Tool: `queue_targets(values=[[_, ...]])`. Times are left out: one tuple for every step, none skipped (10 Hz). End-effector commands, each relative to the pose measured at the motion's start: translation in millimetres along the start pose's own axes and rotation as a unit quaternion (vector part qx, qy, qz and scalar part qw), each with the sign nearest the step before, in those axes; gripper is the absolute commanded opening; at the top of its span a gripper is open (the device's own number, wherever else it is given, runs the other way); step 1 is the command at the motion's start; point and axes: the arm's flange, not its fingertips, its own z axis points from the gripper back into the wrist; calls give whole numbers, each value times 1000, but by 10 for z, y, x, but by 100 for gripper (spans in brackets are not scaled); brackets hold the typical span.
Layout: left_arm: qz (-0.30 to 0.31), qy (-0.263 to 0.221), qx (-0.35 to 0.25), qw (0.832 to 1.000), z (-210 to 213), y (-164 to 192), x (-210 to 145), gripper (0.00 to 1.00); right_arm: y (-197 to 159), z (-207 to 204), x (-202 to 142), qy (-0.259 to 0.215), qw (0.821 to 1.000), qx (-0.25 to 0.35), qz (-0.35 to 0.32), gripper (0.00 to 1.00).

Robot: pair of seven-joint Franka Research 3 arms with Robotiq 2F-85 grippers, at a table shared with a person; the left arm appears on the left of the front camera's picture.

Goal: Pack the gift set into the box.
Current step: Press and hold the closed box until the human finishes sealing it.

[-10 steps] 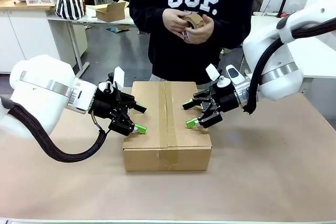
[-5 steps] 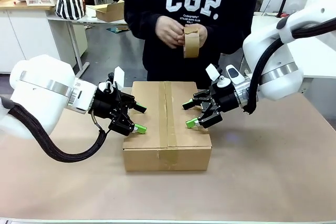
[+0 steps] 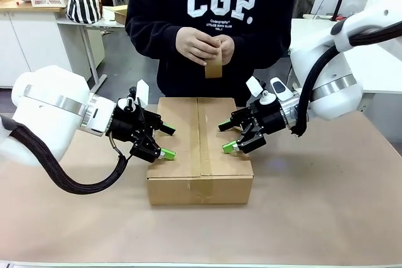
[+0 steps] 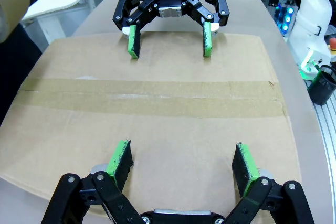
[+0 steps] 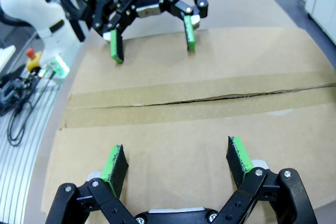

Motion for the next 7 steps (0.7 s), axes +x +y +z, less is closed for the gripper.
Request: queue_targets(values=[[-2, 3, 6, 1000, -25, -16, 10, 100, 6, -3, -33, 3, 1000, -1, -2, 100], [-2, 3, 6, 1000, -25, -16, 10, 100, 6, -3, -33, 3, 1000, -1, -2, 100], [-2, 3, 6, 1000, -25, -16, 10, 100, 6, -3, -33, 3, 1000, -1, -2, 100], [-2, 3, 6, 1000, -25, -16, 10, 100, 6, -3, -33, 3, 1000, -1, -2, 100], [-2, 3, 6, 1000, -25, -16, 10, 100, 6, -3, -33, 3, 1000, -1, -2, 100], [-2, 3, 6, 1000, -25, -16, 10, 100, 6, -3, -33, 3, 1000, -1, -2, 100], [-2, 3, 6, 1000, -25, -16, 10, 100, 6, -3, -33, 3, 1000, -1, -2, 100]])
